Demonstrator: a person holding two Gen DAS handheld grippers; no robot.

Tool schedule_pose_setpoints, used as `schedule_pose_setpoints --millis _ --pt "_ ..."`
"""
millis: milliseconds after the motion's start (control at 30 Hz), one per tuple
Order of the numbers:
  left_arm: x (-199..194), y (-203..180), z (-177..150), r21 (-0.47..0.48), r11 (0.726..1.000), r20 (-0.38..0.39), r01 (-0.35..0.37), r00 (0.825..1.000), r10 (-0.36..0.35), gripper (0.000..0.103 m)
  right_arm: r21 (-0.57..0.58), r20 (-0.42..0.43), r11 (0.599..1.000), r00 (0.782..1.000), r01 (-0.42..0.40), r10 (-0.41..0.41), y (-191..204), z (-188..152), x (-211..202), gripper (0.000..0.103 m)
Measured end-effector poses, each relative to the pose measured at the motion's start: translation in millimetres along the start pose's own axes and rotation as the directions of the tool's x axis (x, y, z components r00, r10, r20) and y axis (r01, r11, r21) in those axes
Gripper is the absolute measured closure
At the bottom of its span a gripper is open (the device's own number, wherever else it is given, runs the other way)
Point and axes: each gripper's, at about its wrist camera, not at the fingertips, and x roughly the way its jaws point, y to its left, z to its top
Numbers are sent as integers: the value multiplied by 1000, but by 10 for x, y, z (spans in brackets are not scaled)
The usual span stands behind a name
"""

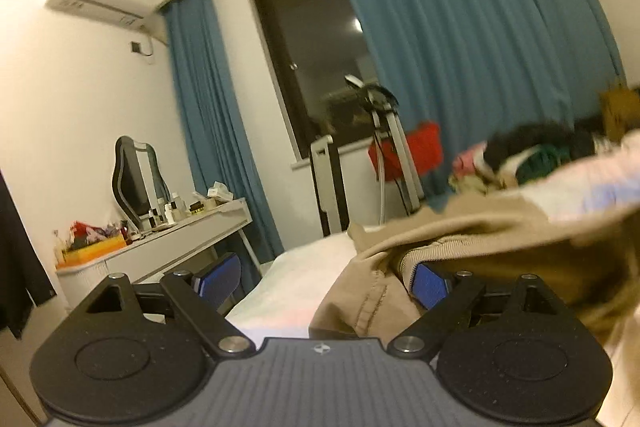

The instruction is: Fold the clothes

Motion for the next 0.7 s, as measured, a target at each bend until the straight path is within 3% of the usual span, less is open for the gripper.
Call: schedule_pose_setpoints --millis 300,367,433,467,500,600,700 --pt "-225 345 189 -121 992 38 -30 999 35 11 -33 -156 999 987 -33 27 107 -240 238 92" --pt "-260 416 223 -145 989 41 -37 998 43 11 -68 -182 997 983 -33 21 154 -291 297 75" --pt "-266 477 233 -166 985 36 -45 998 52 11 -112 -197 993 980 -24 1 204 -351 343 40" --pt "-267 506 237 -175 983 34 -49 998 56 11 -139 -199 990 980 -12 -16 231 -386 359 34" --pt "-265 532 242 -183 982 31 -52 998 59 11 -168 -201 986 979 4 -39 258 -409 389 30" --pt "-260 592 252 -198 979 21 -52 998 58 11 -221 -205 973 972 71 -117 252 -451 471 30" --pt "-253 614 250 -197 980 15 -43 999 47 11 -126 -178 982 971 138 -159 65 -376 437 30"
